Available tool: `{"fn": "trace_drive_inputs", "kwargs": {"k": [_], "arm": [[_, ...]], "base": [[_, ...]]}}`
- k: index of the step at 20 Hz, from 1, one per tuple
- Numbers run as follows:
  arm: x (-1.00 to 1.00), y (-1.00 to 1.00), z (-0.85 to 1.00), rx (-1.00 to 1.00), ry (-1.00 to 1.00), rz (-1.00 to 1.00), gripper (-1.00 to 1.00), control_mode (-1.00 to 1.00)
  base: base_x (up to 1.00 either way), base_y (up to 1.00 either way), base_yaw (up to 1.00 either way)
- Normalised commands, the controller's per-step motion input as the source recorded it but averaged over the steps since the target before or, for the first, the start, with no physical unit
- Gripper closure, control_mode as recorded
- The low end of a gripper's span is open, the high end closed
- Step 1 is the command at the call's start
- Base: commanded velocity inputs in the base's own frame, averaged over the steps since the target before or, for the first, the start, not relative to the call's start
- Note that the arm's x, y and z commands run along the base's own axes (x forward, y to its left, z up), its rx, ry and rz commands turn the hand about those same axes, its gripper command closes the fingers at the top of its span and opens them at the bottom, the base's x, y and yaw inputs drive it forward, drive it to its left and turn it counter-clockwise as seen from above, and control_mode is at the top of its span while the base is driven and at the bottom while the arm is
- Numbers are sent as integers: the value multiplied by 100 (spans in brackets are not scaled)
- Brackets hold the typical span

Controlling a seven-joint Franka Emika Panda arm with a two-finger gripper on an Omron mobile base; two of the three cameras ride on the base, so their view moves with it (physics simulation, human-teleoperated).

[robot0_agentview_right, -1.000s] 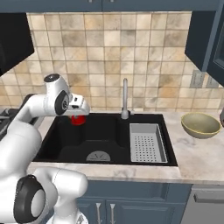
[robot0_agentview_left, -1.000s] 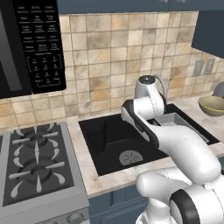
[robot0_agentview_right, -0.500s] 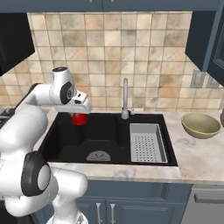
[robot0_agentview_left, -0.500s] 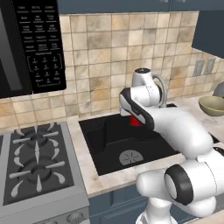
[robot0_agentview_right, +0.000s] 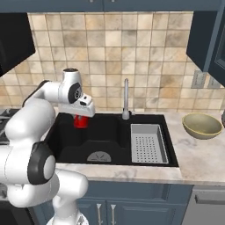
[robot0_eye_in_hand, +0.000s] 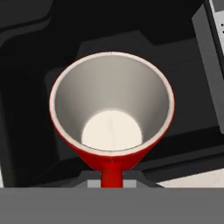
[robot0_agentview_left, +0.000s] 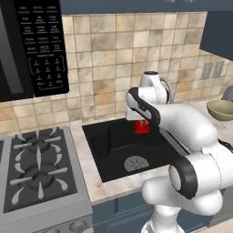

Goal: Pick the mug and place it in the sink. Pick the bowl and place it in the open cabinet and then close the cabinet.

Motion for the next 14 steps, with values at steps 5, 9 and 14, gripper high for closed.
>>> {"fn": "trace_drive_inputs", "kwargs": {"k": [5, 9, 14], "arm": [[8, -10, -36, 10, 0, 0, 100, -100], [8, -7, -36, 8, -2, 0, 100, -100], [11, -4, -29, 5, 0, 0, 100, -100]], "base": [[0, 0, 0], [0, 0, 0], [0, 0, 0]]}}
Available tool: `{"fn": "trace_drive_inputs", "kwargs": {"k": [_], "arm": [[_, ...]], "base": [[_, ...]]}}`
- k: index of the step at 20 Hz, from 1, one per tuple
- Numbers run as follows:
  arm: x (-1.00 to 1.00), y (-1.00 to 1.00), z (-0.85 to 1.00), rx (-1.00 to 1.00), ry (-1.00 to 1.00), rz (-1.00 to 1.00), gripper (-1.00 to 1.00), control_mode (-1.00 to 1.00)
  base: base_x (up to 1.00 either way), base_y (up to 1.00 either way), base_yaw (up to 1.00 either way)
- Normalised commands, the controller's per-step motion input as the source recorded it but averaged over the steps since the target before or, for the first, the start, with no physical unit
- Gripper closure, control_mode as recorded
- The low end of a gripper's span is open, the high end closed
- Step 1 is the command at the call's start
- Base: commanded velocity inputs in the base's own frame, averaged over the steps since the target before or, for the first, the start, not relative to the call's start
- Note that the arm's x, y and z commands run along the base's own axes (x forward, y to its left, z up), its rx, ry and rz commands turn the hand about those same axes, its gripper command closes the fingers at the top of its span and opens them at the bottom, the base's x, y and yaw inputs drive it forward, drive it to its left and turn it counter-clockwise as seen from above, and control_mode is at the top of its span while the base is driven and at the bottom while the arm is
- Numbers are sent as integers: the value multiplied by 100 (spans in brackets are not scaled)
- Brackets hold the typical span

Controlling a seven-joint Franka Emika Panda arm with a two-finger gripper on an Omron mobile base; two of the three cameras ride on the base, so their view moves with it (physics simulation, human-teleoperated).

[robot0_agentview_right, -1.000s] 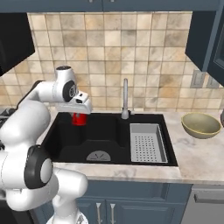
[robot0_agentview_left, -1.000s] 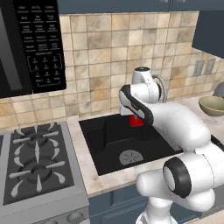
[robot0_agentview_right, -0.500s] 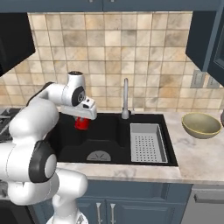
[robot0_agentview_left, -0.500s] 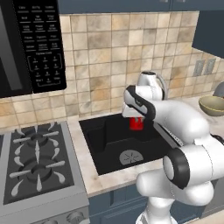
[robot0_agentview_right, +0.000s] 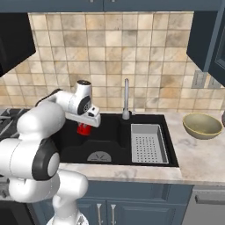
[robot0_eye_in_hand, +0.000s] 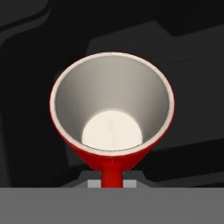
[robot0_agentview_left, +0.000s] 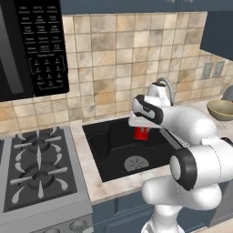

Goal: Pick the mug and place it in the sink. Pick the bowl and place it in the open cabinet and then close the cabinet.

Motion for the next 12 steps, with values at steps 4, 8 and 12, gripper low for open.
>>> {"fn": "trace_drive_inputs", "kwargs": {"k": [4, 8, 12], "arm": [[15, 0, -20, 1, 0, 0, 100, -100], [17, 0, -11, 0, 0, 0, 100, -100], [23, 0, -23, 0, 0, 0, 100, -100]], "base": [[0, 0, 0], [0, 0, 0], [0, 0, 0]]}}
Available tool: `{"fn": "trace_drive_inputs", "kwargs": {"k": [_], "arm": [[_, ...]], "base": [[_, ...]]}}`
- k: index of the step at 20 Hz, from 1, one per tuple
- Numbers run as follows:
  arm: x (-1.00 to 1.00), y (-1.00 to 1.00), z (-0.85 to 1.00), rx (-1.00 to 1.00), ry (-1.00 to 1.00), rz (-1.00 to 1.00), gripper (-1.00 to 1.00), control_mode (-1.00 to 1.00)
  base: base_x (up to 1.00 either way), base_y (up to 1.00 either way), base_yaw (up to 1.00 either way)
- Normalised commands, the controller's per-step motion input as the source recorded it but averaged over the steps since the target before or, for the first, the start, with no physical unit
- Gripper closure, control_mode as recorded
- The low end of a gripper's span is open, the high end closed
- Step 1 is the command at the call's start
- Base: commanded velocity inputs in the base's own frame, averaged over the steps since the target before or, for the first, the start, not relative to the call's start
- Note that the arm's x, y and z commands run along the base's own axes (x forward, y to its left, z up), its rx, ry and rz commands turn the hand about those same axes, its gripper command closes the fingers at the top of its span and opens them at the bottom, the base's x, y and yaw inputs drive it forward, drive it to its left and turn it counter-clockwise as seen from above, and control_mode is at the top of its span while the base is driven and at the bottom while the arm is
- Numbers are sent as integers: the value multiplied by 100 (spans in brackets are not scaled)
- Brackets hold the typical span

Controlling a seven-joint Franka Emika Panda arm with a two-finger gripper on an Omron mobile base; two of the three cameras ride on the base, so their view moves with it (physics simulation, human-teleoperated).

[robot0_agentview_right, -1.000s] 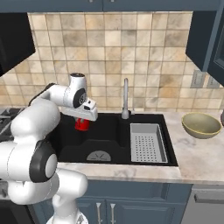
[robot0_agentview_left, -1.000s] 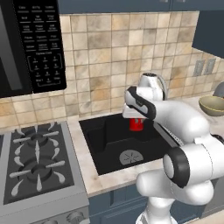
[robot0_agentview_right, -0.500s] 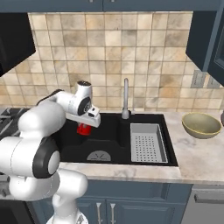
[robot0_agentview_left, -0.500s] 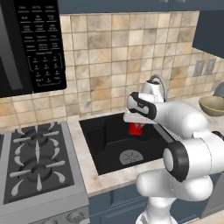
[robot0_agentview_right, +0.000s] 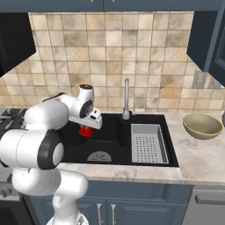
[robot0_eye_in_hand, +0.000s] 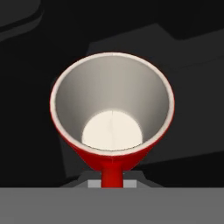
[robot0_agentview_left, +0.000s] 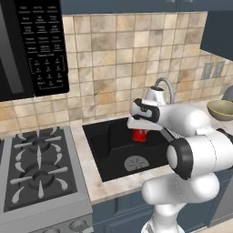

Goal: Pick the mug and place it in the sink. Pick the bowl and place it in the open cabinet and then close the cabinet.

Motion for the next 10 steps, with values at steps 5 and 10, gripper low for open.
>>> {"fn": "trace_drive_inputs", "kwargs": {"k": [5, 10], "arm": [[23, 0, -24, 0, 0, 0, 100, -100], [23, 0, -26, 0, 0, 0, 100, -100]], "base": [[0, 0, 0], [0, 0, 0]]}}
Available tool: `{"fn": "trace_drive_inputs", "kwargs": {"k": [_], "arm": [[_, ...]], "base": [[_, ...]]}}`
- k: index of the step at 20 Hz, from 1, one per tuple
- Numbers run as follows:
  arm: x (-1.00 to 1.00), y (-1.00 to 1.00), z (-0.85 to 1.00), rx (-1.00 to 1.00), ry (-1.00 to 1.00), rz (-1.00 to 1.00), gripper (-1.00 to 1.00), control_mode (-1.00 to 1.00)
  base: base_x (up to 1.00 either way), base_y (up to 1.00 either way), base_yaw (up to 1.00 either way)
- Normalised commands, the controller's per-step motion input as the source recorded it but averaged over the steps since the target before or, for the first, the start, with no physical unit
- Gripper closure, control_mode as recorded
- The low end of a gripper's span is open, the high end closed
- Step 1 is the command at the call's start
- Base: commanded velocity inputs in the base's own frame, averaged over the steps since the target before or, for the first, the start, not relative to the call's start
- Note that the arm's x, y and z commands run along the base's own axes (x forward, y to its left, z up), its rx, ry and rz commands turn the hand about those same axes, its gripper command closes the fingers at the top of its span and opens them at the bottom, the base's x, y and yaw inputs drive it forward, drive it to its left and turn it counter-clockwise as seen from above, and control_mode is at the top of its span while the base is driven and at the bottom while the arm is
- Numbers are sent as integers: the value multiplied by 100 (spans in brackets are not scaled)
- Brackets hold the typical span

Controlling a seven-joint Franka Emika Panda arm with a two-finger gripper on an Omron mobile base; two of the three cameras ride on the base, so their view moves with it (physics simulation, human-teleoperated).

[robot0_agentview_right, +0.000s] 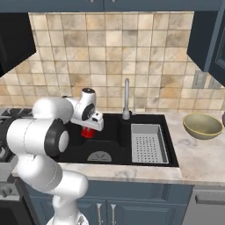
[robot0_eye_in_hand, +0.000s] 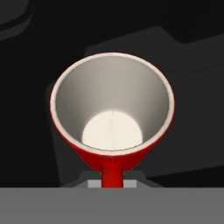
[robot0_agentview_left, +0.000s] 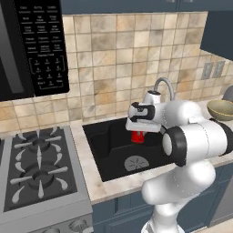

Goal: Pick the mug and place it in the sink. Pick the bowl and place it in the open cabinet and then close the cabinet.

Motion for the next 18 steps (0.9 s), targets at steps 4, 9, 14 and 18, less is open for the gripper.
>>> {"fn": "trace_drive_inputs", "kwargs": {"k": [4, 9, 14, 18], "arm": [[22, 0, -23, 0, 0, 0, 100, -100], [14, 0, -21, 0, 0, 0, 100, -100], [6, 0, -22, 0, 0, 0, 100, -100], [2, 0, -23, 0, -2, 0, 100, -100]], "base": [[0, 0, 0], [0, 0, 0], [0, 0, 0], [0, 0, 0]]}}
